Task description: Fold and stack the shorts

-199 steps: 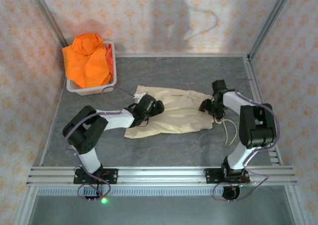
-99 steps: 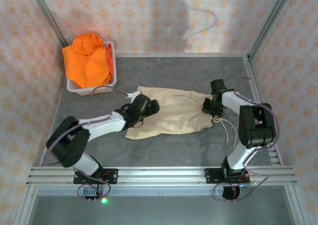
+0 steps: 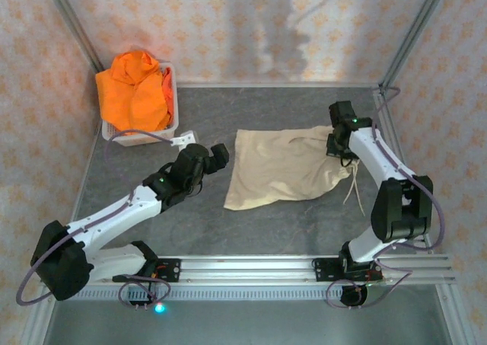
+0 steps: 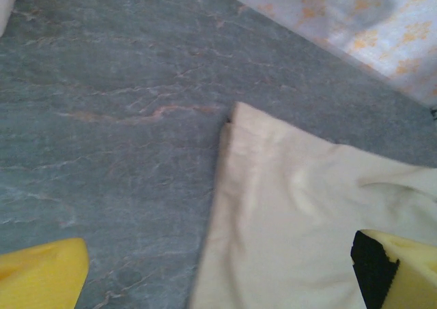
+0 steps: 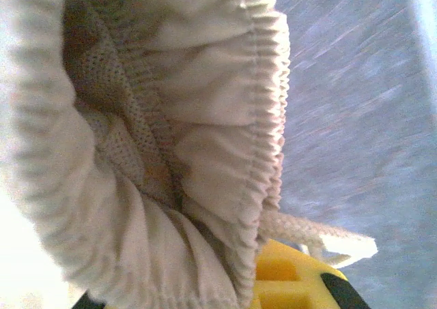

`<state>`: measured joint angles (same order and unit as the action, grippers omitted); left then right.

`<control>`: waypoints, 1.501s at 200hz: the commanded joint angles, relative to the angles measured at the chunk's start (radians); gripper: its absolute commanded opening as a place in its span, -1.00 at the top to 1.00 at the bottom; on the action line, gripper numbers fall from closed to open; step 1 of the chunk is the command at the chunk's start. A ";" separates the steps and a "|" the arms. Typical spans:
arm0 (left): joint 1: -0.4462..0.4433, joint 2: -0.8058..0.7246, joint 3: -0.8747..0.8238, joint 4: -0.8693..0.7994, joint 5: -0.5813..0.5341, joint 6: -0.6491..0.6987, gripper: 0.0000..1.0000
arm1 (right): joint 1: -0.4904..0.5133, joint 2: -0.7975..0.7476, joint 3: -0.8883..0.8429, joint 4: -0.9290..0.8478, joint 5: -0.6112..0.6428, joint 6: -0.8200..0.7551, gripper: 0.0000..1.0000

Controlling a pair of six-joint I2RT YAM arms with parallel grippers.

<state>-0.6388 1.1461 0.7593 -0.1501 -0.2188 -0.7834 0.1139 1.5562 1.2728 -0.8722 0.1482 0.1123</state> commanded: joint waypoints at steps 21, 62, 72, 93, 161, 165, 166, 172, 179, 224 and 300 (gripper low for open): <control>0.008 -0.035 -0.039 -0.050 -0.042 0.000 -1.00 | 0.029 -0.009 0.177 -0.217 0.367 -0.116 1.00; 0.008 -0.039 -0.052 -0.058 -0.046 -0.007 -1.00 | 0.131 0.081 0.302 -0.309 0.497 -0.119 1.00; 0.008 -0.039 -0.058 -0.056 -0.045 -0.011 -1.00 | 0.160 0.114 0.326 -0.329 0.517 -0.108 1.00; 0.008 -0.037 -0.065 -0.052 -0.043 -0.016 -1.00 | 0.220 0.187 0.376 -0.378 0.528 -0.060 1.00; 0.008 -0.028 -0.078 -0.043 -0.042 -0.020 -1.00 | 0.409 0.395 0.488 -0.445 0.445 0.099 0.85; 0.008 -0.026 -0.078 -0.041 -0.042 -0.021 -1.00 | 0.418 0.408 0.492 -0.444 0.423 0.107 0.82; 0.008 -0.025 -0.078 -0.041 -0.041 -0.022 -1.00 | 0.421 0.410 0.492 -0.442 0.418 0.108 0.81; 0.008 -0.025 -0.080 -0.039 -0.041 -0.023 -1.00 | 0.435 0.427 0.496 -0.433 0.374 0.114 0.74; 0.008 -0.023 -0.084 -0.033 -0.040 -0.024 -1.00 | 0.450 0.441 0.497 -0.412 0.314 0.116 0.59; 0.010 -0.020 -0.086 -0.019 -0.033 -0.028 -1.00 | 0.470 0.332 0.464 -0.153 -0.349 0.144 -0.36; 0.010 -0.028 -0.089 0.017 -0.001 -0.029 -1.00 | 0.202 0.010 0.100 0.222 -0.647 0.279 -0.99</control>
<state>-0.6388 1.1263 0.6834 -0.1650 -0.2173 -0.7956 0.4114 1.5127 1.4544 -0.7647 -0.3813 0.3183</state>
